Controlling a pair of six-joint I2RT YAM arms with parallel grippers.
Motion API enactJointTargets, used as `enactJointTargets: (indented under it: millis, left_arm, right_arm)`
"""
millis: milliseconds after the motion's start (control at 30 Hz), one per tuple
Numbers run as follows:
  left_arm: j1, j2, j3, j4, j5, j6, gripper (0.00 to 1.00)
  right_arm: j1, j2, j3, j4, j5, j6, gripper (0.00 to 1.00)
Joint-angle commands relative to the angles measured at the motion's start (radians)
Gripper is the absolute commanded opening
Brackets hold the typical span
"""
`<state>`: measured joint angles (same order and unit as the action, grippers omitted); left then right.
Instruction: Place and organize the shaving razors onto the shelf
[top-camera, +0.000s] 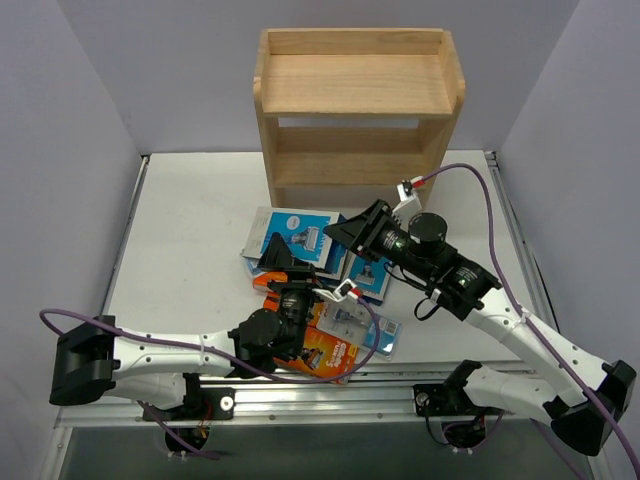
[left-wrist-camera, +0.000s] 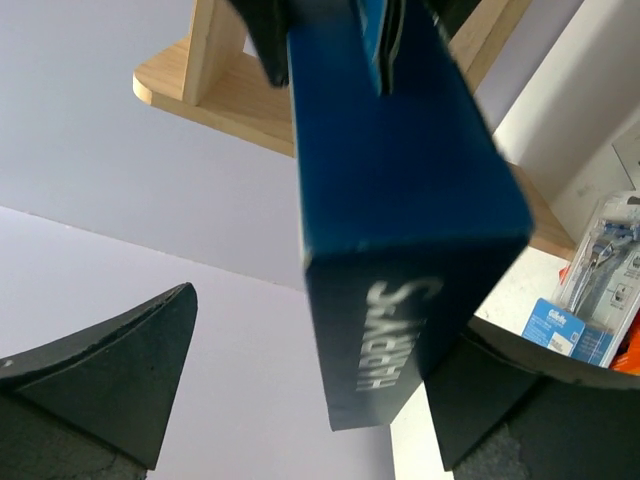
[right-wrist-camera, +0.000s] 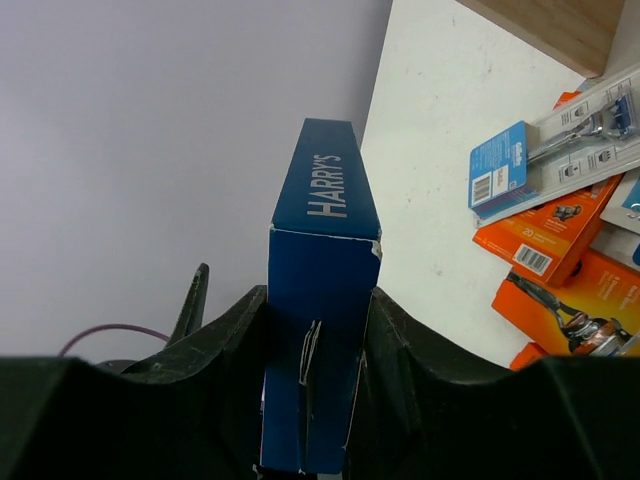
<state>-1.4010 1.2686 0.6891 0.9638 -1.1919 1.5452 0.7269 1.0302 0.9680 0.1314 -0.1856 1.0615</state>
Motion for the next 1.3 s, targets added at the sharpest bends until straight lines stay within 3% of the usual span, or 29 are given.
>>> enactJointTargets:
  millis: [0,300,633,867,1067,1267]
  left_arm:
    - [-0.015,-0.069,-0.008,-0.101,-0.011,-0.095,0.97]
    - [-0.059,-0.182,0.006,-0.370,0.012,-0.284,0.94]
    - [-0.102,-0.319,0.044,-0.513,0.067,-0.503,0.94]
    - [-0.101,-0.472,0.018,-0.497,0.080,-0.545,0.94]
    - [-0.099,-0.413,-0.005,-0.377,0.035,-0.445,0.94]
    - [-0.098,-0.388,-0.008,-0.372,0.025,-0.436,0.94]
  right_arm:
    - [-0.017,-0.044,-0.021,0.097,0.083,0.077,0.00]
    - [-0.069,-0.078,0.011,0.097,0.210,0.117,0.00]
    - [-0.179,-0.041,0.169,0.067,0.147,0.092,0.00]
    - [-0.241,-0.032,0.323,-0.010,0.114,0.048,0.00]
    - [-0.285,-0.022,0.425,-0.039,0.138,0.055,0.00]
    - [-0.297,-0.009,0.456,-0.015,0.254,0.115,0.00]
